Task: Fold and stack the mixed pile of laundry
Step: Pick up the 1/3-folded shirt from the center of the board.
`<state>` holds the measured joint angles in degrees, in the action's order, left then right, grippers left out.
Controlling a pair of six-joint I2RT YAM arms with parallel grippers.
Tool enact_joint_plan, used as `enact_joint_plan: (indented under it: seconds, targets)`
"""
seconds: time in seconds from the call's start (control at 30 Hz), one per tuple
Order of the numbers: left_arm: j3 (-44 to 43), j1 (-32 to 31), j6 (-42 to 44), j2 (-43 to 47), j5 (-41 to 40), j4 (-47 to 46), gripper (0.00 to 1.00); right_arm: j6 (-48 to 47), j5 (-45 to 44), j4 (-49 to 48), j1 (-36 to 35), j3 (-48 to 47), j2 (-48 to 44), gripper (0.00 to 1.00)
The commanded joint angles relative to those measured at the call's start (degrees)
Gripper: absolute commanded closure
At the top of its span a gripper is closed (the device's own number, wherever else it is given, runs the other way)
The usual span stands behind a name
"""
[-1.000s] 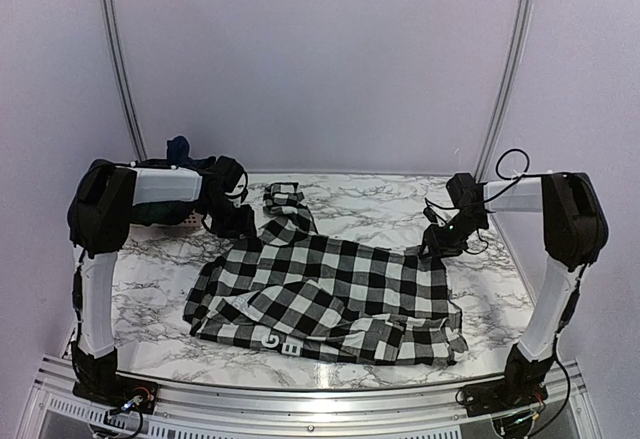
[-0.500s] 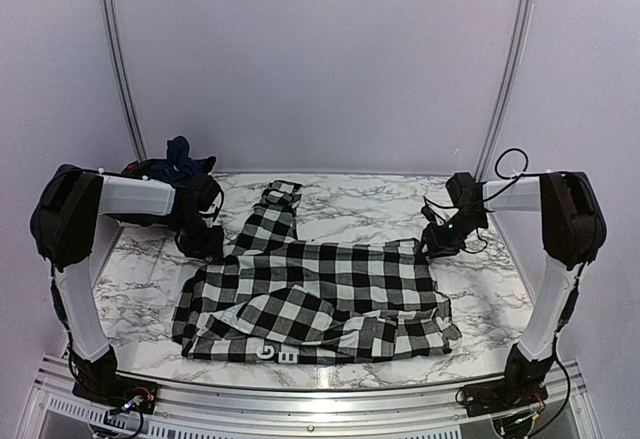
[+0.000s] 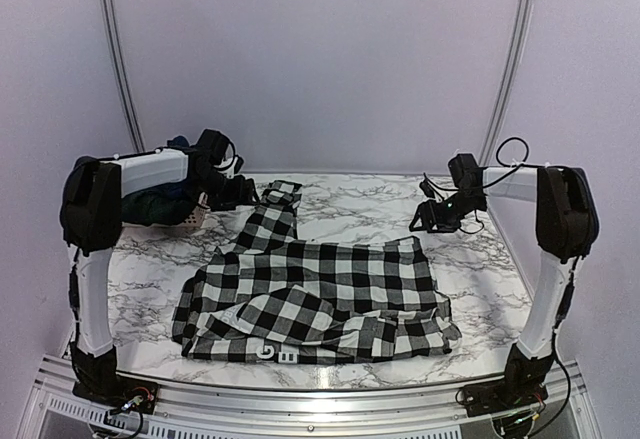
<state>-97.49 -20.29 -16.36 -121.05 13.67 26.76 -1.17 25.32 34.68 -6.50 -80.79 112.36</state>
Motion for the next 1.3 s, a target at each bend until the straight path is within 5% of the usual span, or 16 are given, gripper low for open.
enact_joint_plan:
  seconds: [0.0, 0.27, 0.57, 0.7, 0.87, 1.27]
  targets:
    - [-4.7, 0.17, -1.31, -6.75, 4.91, 0.85, 0.19, -1.7, 2.91, -0.01, 0.17, -1.66, 3.46, 0.34]
    - [-9.15, -0.01, -1.61, -13.32, 6.64, 0.68, 0.26, -3.21, 10.22, -0.77, -0.17, -1.54, 7.06, 0.4]
    - [-16.87, 0.63, -2.46, -17.0, 7.08, 0.53, 0.62, -3.61, 11.49, 0.82, -0.14, -6.62, 9.43, 0.79]
    - [-18.77, 1.02, -2.15, -16.76, 7.23, 0.51, 0.86, -3.92, 11.5, 1.52, -0.1, -8.52, 8.68, 1.0]
    - [-17.9, 1.43, -0.67, -14.14, 7.48, 0.48, 1.0, -3.59, 10.89, 0.8, 0.17, -7.93, 4.81, 1.0]
    - [-8.51, 1.02, 2.78, -3.26, 8.48, -3.86, 1.0, -3.07, 11.47, -1.45, 0.28, -2.65, -2.35, 0.96]
